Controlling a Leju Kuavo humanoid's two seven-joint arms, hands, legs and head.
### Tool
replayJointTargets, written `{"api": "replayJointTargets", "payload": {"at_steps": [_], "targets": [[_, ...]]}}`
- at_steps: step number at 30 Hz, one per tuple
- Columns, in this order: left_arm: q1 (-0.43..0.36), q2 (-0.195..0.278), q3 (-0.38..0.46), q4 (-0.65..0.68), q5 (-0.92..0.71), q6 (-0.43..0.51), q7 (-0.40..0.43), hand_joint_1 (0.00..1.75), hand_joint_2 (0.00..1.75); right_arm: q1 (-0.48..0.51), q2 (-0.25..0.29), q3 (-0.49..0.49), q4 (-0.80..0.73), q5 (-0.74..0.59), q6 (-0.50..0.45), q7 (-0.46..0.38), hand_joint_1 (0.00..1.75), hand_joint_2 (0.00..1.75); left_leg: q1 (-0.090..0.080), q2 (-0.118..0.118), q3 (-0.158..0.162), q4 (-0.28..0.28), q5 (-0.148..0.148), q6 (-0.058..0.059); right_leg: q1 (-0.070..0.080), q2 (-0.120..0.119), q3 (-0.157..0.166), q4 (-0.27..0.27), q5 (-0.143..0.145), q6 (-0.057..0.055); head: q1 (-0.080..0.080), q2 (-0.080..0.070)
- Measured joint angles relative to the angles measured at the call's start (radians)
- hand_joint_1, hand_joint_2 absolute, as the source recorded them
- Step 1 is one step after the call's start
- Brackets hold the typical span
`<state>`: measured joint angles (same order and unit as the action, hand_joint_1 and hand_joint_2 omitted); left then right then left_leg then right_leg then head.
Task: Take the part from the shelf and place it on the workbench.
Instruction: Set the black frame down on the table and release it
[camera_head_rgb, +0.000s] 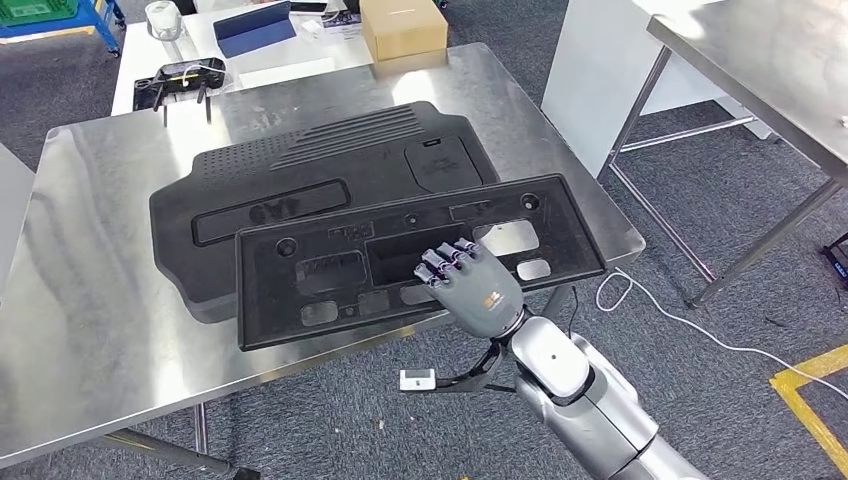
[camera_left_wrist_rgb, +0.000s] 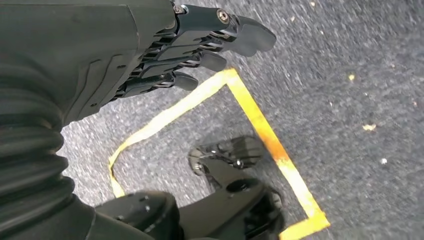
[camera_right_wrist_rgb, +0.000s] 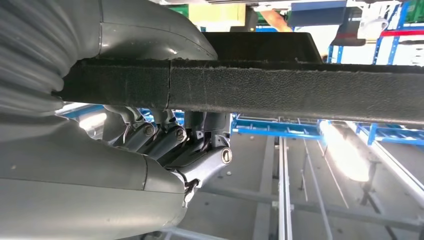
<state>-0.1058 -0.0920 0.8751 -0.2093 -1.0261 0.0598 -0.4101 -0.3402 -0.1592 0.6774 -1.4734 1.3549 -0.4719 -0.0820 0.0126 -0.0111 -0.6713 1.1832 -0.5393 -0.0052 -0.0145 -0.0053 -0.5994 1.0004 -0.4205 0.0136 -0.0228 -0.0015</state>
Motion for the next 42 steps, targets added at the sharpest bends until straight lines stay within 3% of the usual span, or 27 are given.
{"api": "replayJointTargets", "payload": {"at_steps": [2,3,4,7,9,12,14,16,18,19,21,23,24,26,28,31,33,34,35,37,39,41,42], "targets": [[0.001,-0.001,0.000,0.000,-0.001,0.000,0.000,0.00,1.75,0.000,0.000,0.003,0.002,0.000,0.000,0.000,1.75,1.75,0.001,0.002,-0.058,0.111,-0.038,-0.002,0.003,-0.003,0.004,0.000,-0.003,-0.004,0.000,0.000],[0.001,-0.001,0.000,0.000,-0.001,0.000,0.000,0.00,1.75,0.000,0.000,0.004,0.004,0.001,0.000,0.000,1.75,1.75,0.001,0.003,-0.067,0.123,-0.031,-0.003,0.004,-0.004,0.005,0.001,-0.004,-0.005,0.000,0.000],[0.001,-0.001,0.000,0.000,-0.002,0.000,0.000,0.00,1.75,0.000,0.000,0.005,0.005,0.001,0.000,0.000,1.75,1.75,0.001,0.005,-0.056,0.096,-0.006,-0.002,0.004,-0.005,0.008,0.001,-0.005,-0.005,0.000,0.000],[-0.002,0.000,0.000,0.000,-0.002,0.000,0.000,0.00,1.75,0.000,0.001,0.007,0.007,0.001,0.000,0.000,1.75,1.75,-0.001,0.028,0.034,-0.089,0.082,0.003,0.009,-0.010,0.014,0.006,-0.012,0.001,0.000,0.000],[-0.004,0.000,0.000,0.000,-0.002,0.000,-0.001,0.00,1.75,0.000,0.001,0.007,0.008,0.001,0.000,0.000,1.75,1.75,-0.005,0.034,0.055,-0.140,0.091,0.010,0.015,-0.016,0.012,0.008,-0.016,0.009,0.002,0.000],[-0.004,-0.001,0.000,0.000,-0.003,0.000,-0.004,0.00,1.75,0.000,0.001,0.008,0.008,0.002,0.000,0.000,1.75,1.75,-0.006,0.016,0.052,-0.146,0.097,0.025,0.012,-0.023,0.002,0.019,-0.025,0.019,0.004,0.000],[-0.004,0.000,0.000,0.000,-0.005,0.000,-0.008,0.00,1.75,0.000,0.000,0.008,0.009,0.004,0.000,0.001,1.75,1.75,-0.001,0.005,0.052,-0.149,0.101,0.036,0.009,-0.014,-0.035,0.093,-0.063,0.020,0.007,0.000],[-0.004,0.000,0.000,0.000,-0.005,0.000,-0.012,0.00,1.75,0.001,-0.002,0.008,0.012,0.008,0.000,0.002,1.75,1.75,-0.002,-0.007,0.050,-0.149,0.102,0.041,0.007,-0.005,-0.098,0.225,-0.113,0.017,0.009,0.000],[-0.004,0.000,0.001,0.000,-0.005,-0.002,-0.014,0.00,1.75,0.003,-0.003,0.008,0.016,0.011,0.000,0.002,1.75,1.75,-0.002,-0.019,0.049,-0.148,0.102,0.042,0.005,-0.002,-0.136,0.295,-0.126,0.025,0.009,0.000],[-0.004,0.000,0.001,0.000,-0.005,-0.002,-0.015,0.00,1.75,0.004,-0.003,0.008,0.017,0.011,0.000,0.002,1.75,1.75,-0.001,-0.027,0.049,-0.148,0.102,0.042,0.003,0.000,-0.129,0.274,-0.111,0.032,0.009,0.000],[-0.004,-0.001,0.001,0.000,-0.005,-0.004,-0.016,0.00,1.75,0.002,-0.005,0.008,0.018,0.012,0.000,0.002,1.75,1.75,0.000,-0.041,0.050,-0.148,0.102,0.040,-0.002,0.013,-0.069,0.146,-0.060,0.046,0.010,0.000],[-0.005,-0.001,0.001,0.000,-0.006,-0.005,-0.018,0.00,1.75,0.001,-0.005,0.008,0.019,0.013,0.000,0.002,1.75,1.75,-0.003,-0.053,0.048,-0.147,0.102,0.033,-0.003,0.031,-0.013,0.039,-0.026,0.046,0.009,0.000],[-0.005,-0.001,0.001,0.000,-0.007,-0.005,-0.018,0.00,1.75,0.001,-0.005,0.008,0.019,0.013,-0.001,0.002,1.75,1.75,-0.004,-0.058,0.046,-0.147,0.103,0.028,-0.001,0.036,-0.001,0.018,-0.021,0.041,0.008,0.000],[-0.004,-0.001,0.001,0.000,-0.008,-0.006,-0.018,0.00,1.75,0.001,-0.006,0.008,0.021,0.013,-0.001,0.002,1.75,1.75,-0.002,-0.065,0.045,-0.150,0.105,0.016,0.002,0.026,0.002,0.013,-0.018,0.029,0.008,0.000],[-0.003,0.000,0.001,0.000,-0.009,-0.007,-0.018,0.00,1.75,0.000,-0.006,0.008,0.024,0.012,-0.002,0.004,1.75,1.75,-0.001,-0.049,0.036,-0.130,0.091,0.006,-0.001,0.013,0.007,0.007,-0.015,0.016,0.006,0.000],[-0.004,0.000,0.001,0.000,-0.010,-0.007,-0.015,0.00,1.75,0.002,-0.006,0.007,0.027,0.012,-0.006,0.007,1.75,1.75,-0.002,-0.007,-0.038,0.027,0.009,0.000,0.001,-0.010,0.016,0.004,-0.018,0.002,0.000,0.000],[-0.003,0.001,0.001,0.001,-0.011,-0.006,-0.014,0.00,1.75,0.008,-0.006,0.008,0.031,0.013,-0.007,0.007,1.75,1.75,-0.001,0.002,-0.083,0.116,-0.015,-0.001,0.005,-0.029,0.020,0.004,-0.022,-0.003,0.000,0.000],[-0.002,0.001,0.001,0.001,-0.011,-0.006,-0.013,0.00,1.75,0.011,-0.006,0.008,0.032,0.013,-0.007,0.008,1.75,1.75,-0.001,0.005,-0.081,0.109,0.000,-0.001,0.006,-0.038,0.022,0.005,-0.023,-0.005,0.000,0.000],[-0.002,0.003,0.001,0.001,-0.011,-0.006,-0.013,0.00,1.75,0.012,-0.006,0.008,0.032,0.013,-0.007,0.008,1.75,1.75,-0.001,0.012,-0.060,0.066,0.030,0.001,0.006,-0.048,0.025,0.005,-0.026,-0.005,0.000,0.000],[-0.003,0.005,0.001,0.000,-0.011,-0.005,-0.013,0.00,1.75,0.013,-0.006,0.007,0.033,0.013,-0.008,0.008,1.75,1.75,-0.005,0.048,0.004,-0.062,0.087,0.004,0.011,-0.065,0.031,0.009,-0.033,0.000,-0.002,0.000],[-0.005,0.006,0.001,0.000,-0.011,-0.005,-0.013,0.00,1.75,0.013,-0.006,0.007,0.033,0.013,-0.009,0.008,1.75,1.75,-0.011,0.073,0.036,-0.130,0.103,0.010,0.020,-0.082,0.032,0.012,-0.040,0.008,-0.001,0.000],[-0.005,0.006,0.001,0.000,-0.011,-0.006,-0.013,0.00,1.75,0.013,-0.006,0.006,0.033,0.014,-0.012,0.010,1.75,1.75,-0.014,0.058,0.033,-0.137,0.103,0.020,0.023,-0.102,0.033,0.011,-0.043,0.013,0.001,0.000],[-0.005,0.005,0.001,0.000,-0.011,-0.006,-0.013,0.00,1.75,0.013,-0.006,0.005,0.033,0.015,-0.016,0.012,1.75,1.75,-0.013,0.047,0.032,-0.138,0.105,0.024,0.021,-0.099,0.030,0.015,-0.048,0.016,0.002,0.000]]}}
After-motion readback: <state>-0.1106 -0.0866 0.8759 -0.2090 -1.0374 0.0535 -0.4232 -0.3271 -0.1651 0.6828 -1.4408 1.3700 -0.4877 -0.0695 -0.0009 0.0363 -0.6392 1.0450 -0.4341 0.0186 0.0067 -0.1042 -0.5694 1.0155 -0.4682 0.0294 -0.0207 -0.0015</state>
